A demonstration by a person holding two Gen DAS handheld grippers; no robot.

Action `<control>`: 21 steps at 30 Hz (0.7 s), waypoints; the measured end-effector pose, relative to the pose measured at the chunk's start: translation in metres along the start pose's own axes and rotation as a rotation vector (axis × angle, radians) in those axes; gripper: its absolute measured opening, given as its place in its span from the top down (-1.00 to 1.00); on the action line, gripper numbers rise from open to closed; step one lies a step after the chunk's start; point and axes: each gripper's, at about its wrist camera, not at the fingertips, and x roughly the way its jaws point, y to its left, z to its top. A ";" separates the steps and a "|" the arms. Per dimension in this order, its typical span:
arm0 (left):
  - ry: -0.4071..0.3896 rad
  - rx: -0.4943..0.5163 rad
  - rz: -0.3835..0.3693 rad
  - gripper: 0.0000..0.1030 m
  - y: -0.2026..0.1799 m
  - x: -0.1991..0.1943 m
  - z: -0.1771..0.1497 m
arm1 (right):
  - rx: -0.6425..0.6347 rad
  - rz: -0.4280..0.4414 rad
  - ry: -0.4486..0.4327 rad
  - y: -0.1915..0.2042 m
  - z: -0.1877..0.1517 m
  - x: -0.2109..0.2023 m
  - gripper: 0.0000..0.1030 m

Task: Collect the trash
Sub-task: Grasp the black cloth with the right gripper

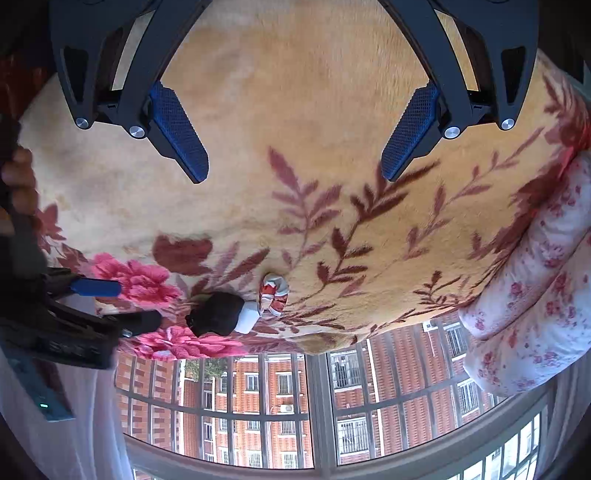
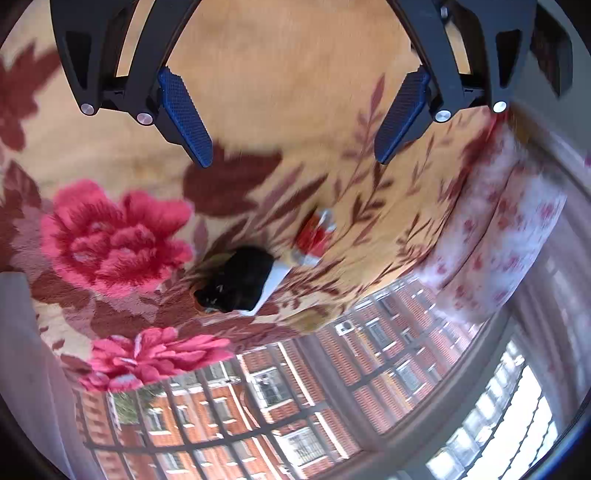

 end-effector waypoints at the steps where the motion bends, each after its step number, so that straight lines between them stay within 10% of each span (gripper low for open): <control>1: 0.001 0.002 0.001 -0.79 0.001 0.008 0.005 | 0.024 -0.003 -0.005 -0.004 0.010 0.011 -0.70; 14: 0.057 -0.021 -0.024 -0.79 0.012 0.053 0.029 | 0.254 -0.071 0.034 -0.048 0.104 0.154 -0.69; 17: 0.074 -0.026 -0.018 -0.79 0.014 0.061 0.034 | 0.253 -0.095 0.075 -0.050 0.107 0.174 0.11; 21: 0.089 -0.024 -0.013 -0.79 0.013 0.068 0.050 | 0.257 -0.044 0.045 -0.052 0.095 0.152 0.16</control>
